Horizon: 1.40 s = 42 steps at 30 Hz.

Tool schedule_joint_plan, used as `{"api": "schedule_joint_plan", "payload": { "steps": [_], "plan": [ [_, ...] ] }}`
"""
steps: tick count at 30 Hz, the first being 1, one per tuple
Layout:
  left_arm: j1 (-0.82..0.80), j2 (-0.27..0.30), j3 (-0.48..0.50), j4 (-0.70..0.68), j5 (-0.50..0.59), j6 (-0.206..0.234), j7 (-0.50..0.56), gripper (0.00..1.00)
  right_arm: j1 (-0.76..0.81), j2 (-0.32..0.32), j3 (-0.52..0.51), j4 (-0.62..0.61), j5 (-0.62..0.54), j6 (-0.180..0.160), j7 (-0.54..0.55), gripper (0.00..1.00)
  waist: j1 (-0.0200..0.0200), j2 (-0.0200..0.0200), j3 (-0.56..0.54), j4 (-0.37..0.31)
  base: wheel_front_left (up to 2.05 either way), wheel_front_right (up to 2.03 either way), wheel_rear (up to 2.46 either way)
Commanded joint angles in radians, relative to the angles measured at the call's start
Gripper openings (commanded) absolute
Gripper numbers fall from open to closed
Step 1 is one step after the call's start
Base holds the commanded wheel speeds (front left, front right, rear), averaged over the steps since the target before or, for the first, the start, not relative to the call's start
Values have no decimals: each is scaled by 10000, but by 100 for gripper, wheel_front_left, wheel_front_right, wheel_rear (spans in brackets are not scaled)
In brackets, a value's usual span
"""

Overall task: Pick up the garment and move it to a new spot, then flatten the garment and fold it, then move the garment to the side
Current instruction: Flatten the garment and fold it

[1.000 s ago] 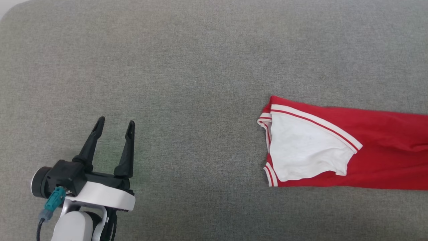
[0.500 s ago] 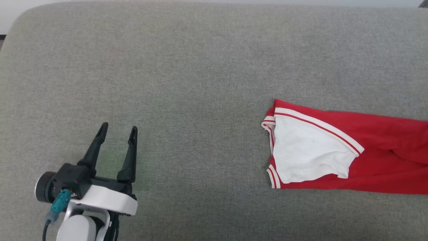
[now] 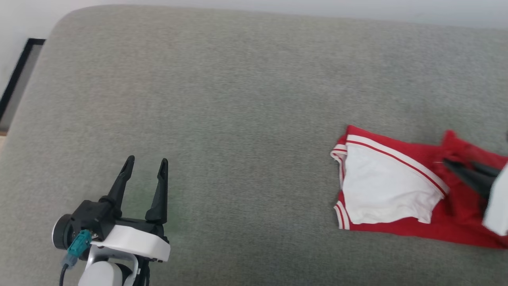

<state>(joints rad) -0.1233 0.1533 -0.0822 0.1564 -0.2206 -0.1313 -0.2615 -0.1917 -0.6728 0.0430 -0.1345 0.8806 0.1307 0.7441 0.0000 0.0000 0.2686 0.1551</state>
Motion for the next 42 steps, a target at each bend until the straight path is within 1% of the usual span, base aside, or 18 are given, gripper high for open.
{"api": "schedule_joint_plan", "payload": {
  "steps": [1, 4, 8, 14, 22, 23, 24, 25, 26, 29, 33, 36, 38, 42],
  "plan": [
    [70, -59, 30, 24, -54, 17, -47, 100, -215, 139, 217, -202, -84, 0, 78, 0, 0, 0, -34, 167, 0, 0, 0],
    [61, -141, -34, 46, -55, 19, -47, 100, -504, 412, 858, -485, -197, 0, 294, 0, 0, 0, -21, 406, 0, 0, 0],
    [46, -220, -79, 87, -102, 17, -47, 100, -1044, 702, 1773, -515, -273, 0, 490, 0, 0, 0, 62, 675, 0, 0, 0],
    [-168, -327, -236, 186, -139, 19, -48, 100, -1795, 960, 2799, 292, -475, 0, 404, 0, 0, 0, 205, 990, 0, 0, 0],
    [-339, -364, -370, 345, -272, 17, -48, 100, -2425, 1173, 3636, 1665, -626, 0, -170, 0, 0, 0, 385, 1078, 0, 0, 0],
    [-359, -365, -369, 369, -291, 19, -48, 100, -2478, 1218, 3680, 1794, -573, 0, -307, 11, 0, 0, 390, 1065, 0, 0, 0],
    [-359, -365, -369, 369, -291, 19, -48, 100, -2478, 1218, 3680, 1794, -573, 0, -307, 11, 0, 0, 390, 1065, 0, 0, 0],
    [-369, -344, -375, 411, -324, 17, -48, 100, -2586, 1212, 3842, 2006, -543, 0, -514, 45, 0, 0, 362, 1029, 0, 0, 0],
    [-354, -328, -366, 435, -330, 19, -48, 100, -2632, 1226, 3910, 2084, -515, 0, -643, 100, 0, 0, 331, 995, 0, 0, 0],
    [-247, -257, -304, 472, -369, 17, -46, 100, -2711, 1239, 3971, 2184, -421, 0, -1094, 100, 0, 0, 162, 840, 0, 0, 0],
    [-59, -107, -255, 542, -521, 17, -48, 100, -2660, 1024, 3883, 2116, -224, 0, -1821, 100, 0, 0, -102, 500, 0, 0, 0],
    [58, -23, -242, 608, -546, 19, -48, 100, -2441, 914, 3508, 2313, 107, 0, -2462, 100, 0, 0, -315, 200, 0, 0, 0],
    [51, -5, -299, 645, -583, 17, -48, 100, -2421, 785, 3171, 2446, 200, 0, -3024, 100, 0, 0, -426, 21, 0, 0, 0],
    [116, 19, -310, 810, -637, 17, -48, 100, -2181, 611, 2844, 3028, 208, 0, -4332, 100, 0, 0, -641, -359, 0, 0, 0]
  ]
}}
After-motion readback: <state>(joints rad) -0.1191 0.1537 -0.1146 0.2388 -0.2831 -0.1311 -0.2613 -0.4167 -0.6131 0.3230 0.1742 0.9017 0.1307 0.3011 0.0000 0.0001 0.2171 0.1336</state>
